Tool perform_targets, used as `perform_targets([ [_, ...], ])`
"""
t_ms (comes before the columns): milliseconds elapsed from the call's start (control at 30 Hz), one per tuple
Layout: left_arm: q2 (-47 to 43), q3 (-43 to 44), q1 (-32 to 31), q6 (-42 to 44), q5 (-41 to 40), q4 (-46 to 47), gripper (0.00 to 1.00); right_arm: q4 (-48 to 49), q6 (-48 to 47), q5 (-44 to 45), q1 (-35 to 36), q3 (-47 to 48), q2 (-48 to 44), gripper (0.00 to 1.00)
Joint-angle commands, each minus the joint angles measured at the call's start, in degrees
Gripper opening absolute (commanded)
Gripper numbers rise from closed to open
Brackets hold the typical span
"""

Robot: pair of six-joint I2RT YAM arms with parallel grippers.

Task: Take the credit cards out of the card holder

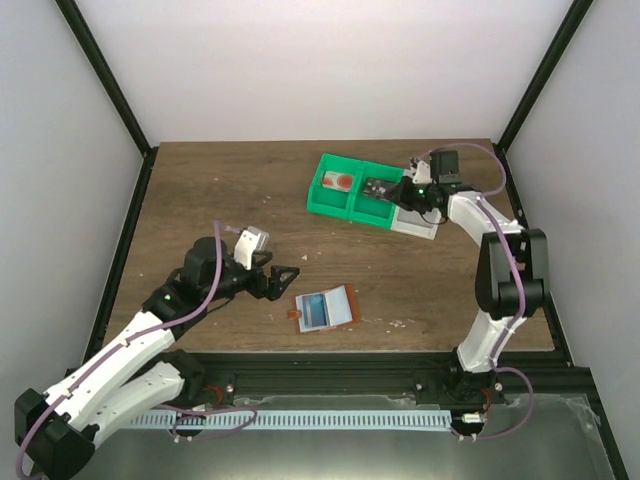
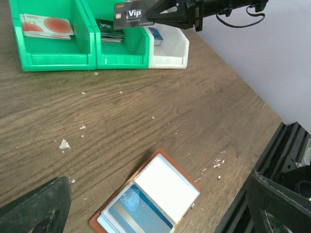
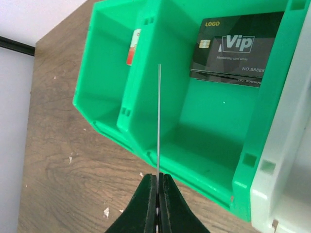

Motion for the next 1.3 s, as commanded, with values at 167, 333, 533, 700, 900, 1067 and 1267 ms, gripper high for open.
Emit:
perform_targets([
  [167,-0.4,0.1,0.0,1.5,-1.8,-0.1,1.0,-3.1,0.9,-2.4,-0.5,11.6,10.8,0.01],
  [333,-0.9,-0.1,0.0,1.6,-2.3,-0.1,1.0,-6.3,1.0,-2.9,-0.5,18.2,16.0,0.01],
  [533,-1.2,-0.1,0.0,1.5,-2.6,-0.1,1.0,-10.1,0.5,-2.8,-0.5,24.3,20.2,0.03],
  [700,-1.3,-0.1,0.0,1.4,-2.5,-0.2,1.0,-11.7,0.6,-2.0,-0.5,27.7,22.5,0.06],
  [900,-1.9,-0.1,0.0,1.5,-2.3,-0.1,1.0,-13.5,1.2,-1.3,-0.5,30.3,24.9,0.06],
  [1067,-2.4,-0.3,0.0,1.7,-2.2,0.0,1.0,-12.7,1.8,0.1,-0.5,30.9,25.6,0.03],
  [1267,-2.5,-0.3,0.0,1.7,-2.2,0.0,1.0,-12.3,1.9,1.1,-0.4,31.2,25.8,0.01],
])
